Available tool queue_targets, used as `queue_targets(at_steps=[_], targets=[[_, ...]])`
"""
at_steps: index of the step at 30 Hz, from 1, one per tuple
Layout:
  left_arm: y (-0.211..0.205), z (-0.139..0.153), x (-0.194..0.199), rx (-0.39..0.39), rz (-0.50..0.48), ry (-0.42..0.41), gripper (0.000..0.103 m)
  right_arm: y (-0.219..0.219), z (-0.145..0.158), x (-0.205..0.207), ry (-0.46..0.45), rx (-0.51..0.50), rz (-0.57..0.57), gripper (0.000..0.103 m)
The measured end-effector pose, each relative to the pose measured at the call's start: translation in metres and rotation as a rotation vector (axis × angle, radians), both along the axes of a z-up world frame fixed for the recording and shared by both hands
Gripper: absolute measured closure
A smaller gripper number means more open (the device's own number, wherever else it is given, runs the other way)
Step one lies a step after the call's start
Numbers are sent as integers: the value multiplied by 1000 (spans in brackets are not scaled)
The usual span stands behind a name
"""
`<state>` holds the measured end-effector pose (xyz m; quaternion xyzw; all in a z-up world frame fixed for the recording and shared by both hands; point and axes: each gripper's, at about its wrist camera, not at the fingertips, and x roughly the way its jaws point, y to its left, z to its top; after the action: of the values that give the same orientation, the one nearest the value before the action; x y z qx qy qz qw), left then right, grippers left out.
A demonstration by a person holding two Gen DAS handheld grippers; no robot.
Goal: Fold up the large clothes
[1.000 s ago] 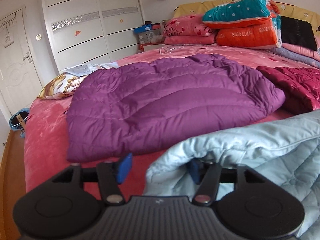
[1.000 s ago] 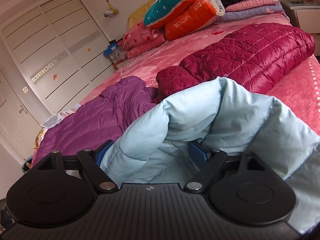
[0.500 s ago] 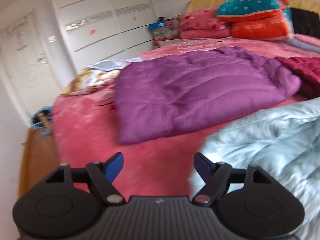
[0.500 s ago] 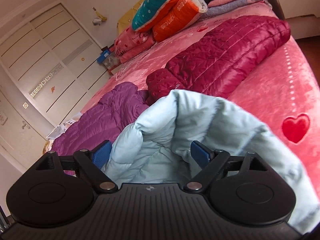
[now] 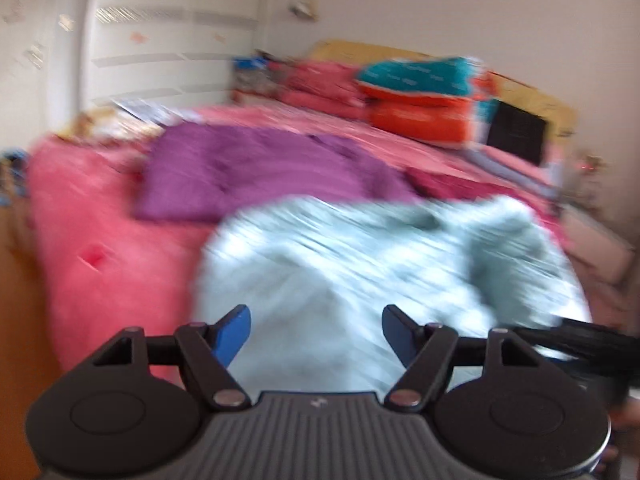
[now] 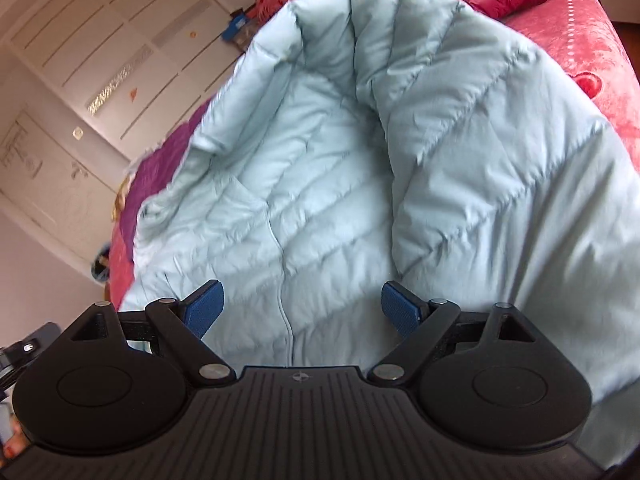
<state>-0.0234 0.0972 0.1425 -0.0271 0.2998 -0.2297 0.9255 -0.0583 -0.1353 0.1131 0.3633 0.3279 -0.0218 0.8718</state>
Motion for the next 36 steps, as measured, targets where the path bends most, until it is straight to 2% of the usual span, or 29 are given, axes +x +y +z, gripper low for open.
queue_targets(at_steps=[3, 5, 7, 10, 15, 18, 22, 24, 27, 29, 36], targets=[[-13, -16, -16, -66, -92, 99, 33, -12, -6, -6, 30, -10, -43, 0], [-23, -31, -18, -29, -119, 138, 36, -20, -6, -8, 41, -64, -74, 0], [-25, -47, -9, 7, -107, 176, 39, -27, -7, -9, 54, -136, -108, 0], [-18, -69, 14, 66, -23, 232, 51, -39, -10, -8, 77, -245, -171, 0], [-6, -79, 53, 194, 85, 174, 53, -54, -14, 1, 94, -392, -296, 0], [-3, -78, 77, 261, 142, 131, 53, -66, -16, 4, 114, -444, -359, 0], [1, -79, 113, 390, 222, 51, 52, -83, -17, 4, 121, -420, -415, 0], [9, -79, 132, 420, 283, 37, 52, -89, -16, 3, 112, -394, -431, 0], [26, -74, 145, 401, 362, 43, 52, -92, -15, -1, 90, -354, -424, 0], [34, -68, 139, 361, 378, 45, 50, -91, -14, -3, 68, -330, -402, 0], [48, -48, 75, 216, 322, 59, 40, -83, -10, -13, 34, -248, -321, 0]])
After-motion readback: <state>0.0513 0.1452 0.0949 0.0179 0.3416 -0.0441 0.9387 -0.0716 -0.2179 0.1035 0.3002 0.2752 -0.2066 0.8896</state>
